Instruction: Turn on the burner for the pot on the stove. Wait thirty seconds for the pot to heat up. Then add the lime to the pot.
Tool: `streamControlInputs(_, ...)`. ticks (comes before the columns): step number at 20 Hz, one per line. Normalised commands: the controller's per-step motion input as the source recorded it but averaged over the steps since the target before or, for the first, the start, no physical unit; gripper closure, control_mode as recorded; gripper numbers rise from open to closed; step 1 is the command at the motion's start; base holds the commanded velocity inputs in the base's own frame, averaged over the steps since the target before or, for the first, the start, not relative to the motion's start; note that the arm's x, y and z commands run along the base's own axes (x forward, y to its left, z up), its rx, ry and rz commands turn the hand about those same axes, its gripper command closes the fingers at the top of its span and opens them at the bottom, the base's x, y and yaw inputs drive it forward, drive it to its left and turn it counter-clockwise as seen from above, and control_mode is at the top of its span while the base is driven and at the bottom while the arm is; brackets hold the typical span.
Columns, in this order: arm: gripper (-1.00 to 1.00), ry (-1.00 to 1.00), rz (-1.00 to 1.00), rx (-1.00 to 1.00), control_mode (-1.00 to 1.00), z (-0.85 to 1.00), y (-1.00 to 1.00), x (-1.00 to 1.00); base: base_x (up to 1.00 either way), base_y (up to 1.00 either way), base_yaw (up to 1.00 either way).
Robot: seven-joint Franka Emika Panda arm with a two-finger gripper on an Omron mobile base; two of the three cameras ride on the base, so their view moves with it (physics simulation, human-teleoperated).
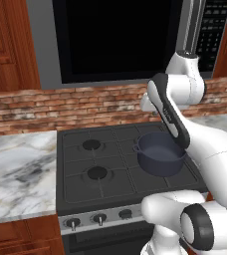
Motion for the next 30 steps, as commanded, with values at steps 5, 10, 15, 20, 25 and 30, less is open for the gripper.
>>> streamControlInputs(5,-1.0,0.0,0.0,0.0,-1.0,0.0,0.0,0.0,0.0,0.0,0.0)
streamControlInputs(10,-1.0,0.0,0.0,0.0,-1.0,0.0,0.0,0.0,0.0,0.0,0.0)
streamControlInputs(15,-1.0,0.0,0.0,0.0,-1.0,0.0,0.0,-0.1,0.0,0.0,0.0)
streamControlInputs(20,-1.0,-0.02,-0.05,0.0,-1.0,0.0,0.0,-0.65,0.0,0.0,0.0)
streamControlInputs(25,-1.0,-0.13,-0.07,0.0,-1.0,0.0,-0.01,-0.99,0.0,0.0,0.0)
streamControlInputs(30,-1.0,-0.17,-0.1,0.0,-1.0,0.0,-0.24,-0.93,0.0,0.0,0.0)
